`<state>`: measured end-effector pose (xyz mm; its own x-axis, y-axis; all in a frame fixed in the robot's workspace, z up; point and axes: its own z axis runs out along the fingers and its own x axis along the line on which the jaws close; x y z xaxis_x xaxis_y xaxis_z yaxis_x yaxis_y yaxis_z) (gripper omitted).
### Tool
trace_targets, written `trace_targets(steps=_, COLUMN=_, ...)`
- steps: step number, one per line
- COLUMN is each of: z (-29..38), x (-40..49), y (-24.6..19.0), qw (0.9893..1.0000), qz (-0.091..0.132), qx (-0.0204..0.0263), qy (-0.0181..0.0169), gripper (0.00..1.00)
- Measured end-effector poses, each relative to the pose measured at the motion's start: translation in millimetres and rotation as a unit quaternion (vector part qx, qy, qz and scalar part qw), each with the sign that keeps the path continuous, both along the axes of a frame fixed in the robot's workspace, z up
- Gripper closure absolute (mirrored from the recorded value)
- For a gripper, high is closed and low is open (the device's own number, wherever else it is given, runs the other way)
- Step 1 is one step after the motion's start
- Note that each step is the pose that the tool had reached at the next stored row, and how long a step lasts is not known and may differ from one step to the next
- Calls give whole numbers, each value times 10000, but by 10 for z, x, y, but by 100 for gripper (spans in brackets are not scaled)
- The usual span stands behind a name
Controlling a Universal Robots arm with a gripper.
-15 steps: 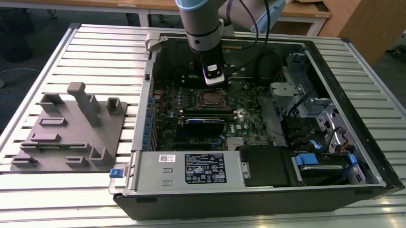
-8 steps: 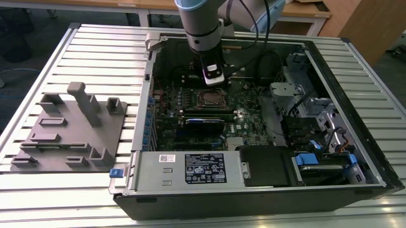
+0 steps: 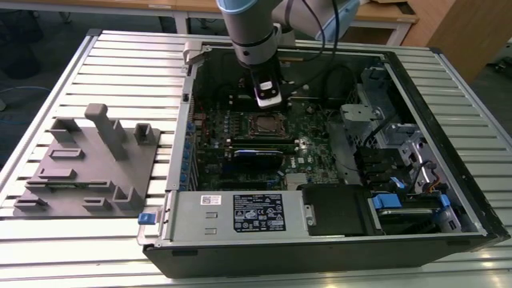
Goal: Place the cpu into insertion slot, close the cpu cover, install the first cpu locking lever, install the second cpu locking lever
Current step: 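Install the first cpu locking lever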
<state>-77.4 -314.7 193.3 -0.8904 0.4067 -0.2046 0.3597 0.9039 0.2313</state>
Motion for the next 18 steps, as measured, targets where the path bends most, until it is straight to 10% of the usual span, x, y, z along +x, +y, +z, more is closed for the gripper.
trace_targets(steps=18, z=-10, x=-79, y=21, qw=10000, qz=-2, qx=-76, qy=-52, gripper=90)
